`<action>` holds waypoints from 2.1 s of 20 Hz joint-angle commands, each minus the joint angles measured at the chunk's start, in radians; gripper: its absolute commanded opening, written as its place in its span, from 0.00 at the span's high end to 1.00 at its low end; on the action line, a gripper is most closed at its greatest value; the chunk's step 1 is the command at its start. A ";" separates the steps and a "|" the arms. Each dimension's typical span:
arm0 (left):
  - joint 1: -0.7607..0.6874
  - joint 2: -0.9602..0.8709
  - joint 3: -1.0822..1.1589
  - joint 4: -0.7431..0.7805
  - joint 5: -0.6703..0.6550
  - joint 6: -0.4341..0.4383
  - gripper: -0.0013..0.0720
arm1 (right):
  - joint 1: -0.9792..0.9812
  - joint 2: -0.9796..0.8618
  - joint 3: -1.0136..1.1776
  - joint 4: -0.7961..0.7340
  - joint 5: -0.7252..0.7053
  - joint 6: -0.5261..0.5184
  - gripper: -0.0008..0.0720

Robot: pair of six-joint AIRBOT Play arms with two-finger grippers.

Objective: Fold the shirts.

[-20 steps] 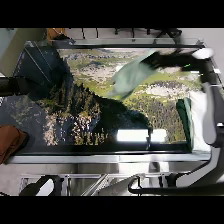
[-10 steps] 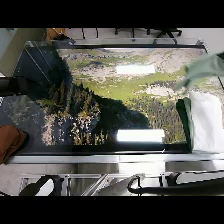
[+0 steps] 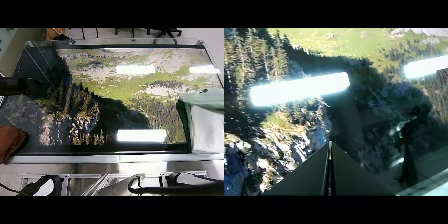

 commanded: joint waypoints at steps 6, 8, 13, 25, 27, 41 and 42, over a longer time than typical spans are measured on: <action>-0.112 -0.012 0.000 0.001 -0.027 0.020 0.95 | -0.003 0.209 -0.635 -0.239 -0.100 -0.013 0.85; -0.133 -0.012 0.000 0.001 -0.026 0.021 0.95 | -0.003 0.198 -0.721 -0.238 -0.139 -0.062 0.08; -0.140 -0.012 0.000 0.000 -0.007 0.020 0.95 | 0.000 0.111 -0.522 -0.038 -0.152 -0.117 0.13; -0.238 0.273 -0.393 -0.001 0.066 -0.047 0.96 | 0.689 0.232 -0.706 0.297 -0.557 -0.302 0.97; -0.275 0.337 -0.504 0.001 0.091 -0.052 0.95 | 0.834 0.277 -0.814 0.293 -0.628 -0.309 0.97; -0.311 0.577 -0.786 0.004 0.182 -0.051 0.95 | 1.056 0.306 -0.928 0.297 -0.643 -0.380 0.97; -0.311 0.583 -0.785 0.003 0.184 -0.051 0.95 | 1.056 0.306 -0.928 0.298 -0.643 -0.380 0.97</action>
